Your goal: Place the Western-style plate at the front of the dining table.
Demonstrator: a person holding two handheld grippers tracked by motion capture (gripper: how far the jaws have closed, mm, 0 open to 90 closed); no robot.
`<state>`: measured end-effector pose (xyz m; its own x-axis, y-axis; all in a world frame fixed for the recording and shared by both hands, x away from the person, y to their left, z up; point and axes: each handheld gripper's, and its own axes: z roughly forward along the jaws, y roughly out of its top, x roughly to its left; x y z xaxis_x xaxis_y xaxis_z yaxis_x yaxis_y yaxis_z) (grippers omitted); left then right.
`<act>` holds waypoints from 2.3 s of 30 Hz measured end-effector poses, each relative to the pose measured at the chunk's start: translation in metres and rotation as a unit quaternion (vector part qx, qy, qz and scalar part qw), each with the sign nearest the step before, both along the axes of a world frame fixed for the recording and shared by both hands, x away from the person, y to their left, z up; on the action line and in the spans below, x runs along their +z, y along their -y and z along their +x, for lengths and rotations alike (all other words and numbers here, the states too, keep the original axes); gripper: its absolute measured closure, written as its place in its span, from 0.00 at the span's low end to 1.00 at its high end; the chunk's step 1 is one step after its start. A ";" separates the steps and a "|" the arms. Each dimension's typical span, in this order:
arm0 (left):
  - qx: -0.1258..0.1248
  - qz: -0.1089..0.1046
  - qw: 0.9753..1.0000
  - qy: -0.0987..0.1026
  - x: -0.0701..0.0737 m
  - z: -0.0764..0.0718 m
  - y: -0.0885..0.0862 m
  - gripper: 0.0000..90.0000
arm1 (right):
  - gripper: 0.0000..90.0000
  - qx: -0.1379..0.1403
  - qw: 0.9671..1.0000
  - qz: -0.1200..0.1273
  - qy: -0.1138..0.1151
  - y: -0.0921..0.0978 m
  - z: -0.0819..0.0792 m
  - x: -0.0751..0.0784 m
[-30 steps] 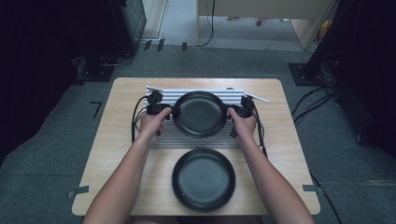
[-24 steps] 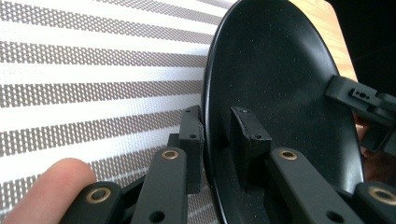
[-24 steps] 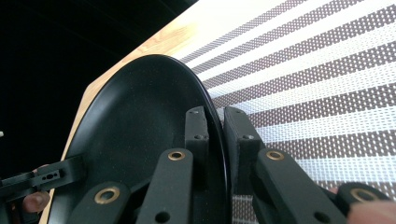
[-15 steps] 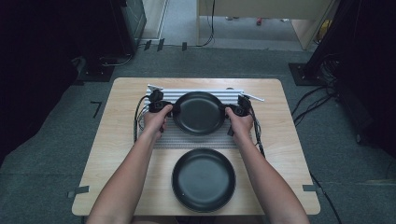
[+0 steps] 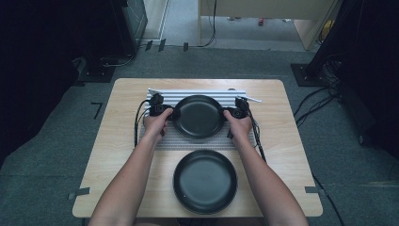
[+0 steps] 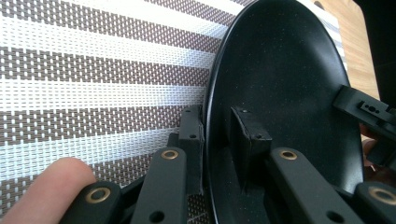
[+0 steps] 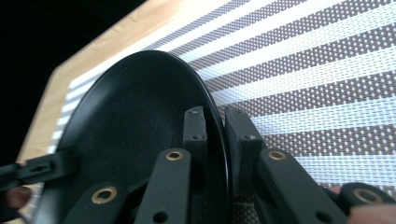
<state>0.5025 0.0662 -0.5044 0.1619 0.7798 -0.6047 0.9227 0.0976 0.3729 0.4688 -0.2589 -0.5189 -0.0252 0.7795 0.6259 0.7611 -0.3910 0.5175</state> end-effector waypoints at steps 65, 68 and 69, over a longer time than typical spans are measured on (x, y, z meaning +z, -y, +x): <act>-0.031 0.059 0.975 0.212 0.071 -0.158 -0.046 0.11 | 0.33 0.061 0.974 -0.162 0.143 0.049 -0.131 0.062; -0.029 0.060 0.974 0.219 0.072 -0.166 -0.050 0.11 | 0.33 0.062 0.974 -0.160 0.145 0.054 -0.140 0.063; -0.028 0.058 0.974 0.219 0.072 -0.168 -0.052 0.11 | 0.33 0.062 0.974 -0.160 0.145 0.054 -0.140 0.063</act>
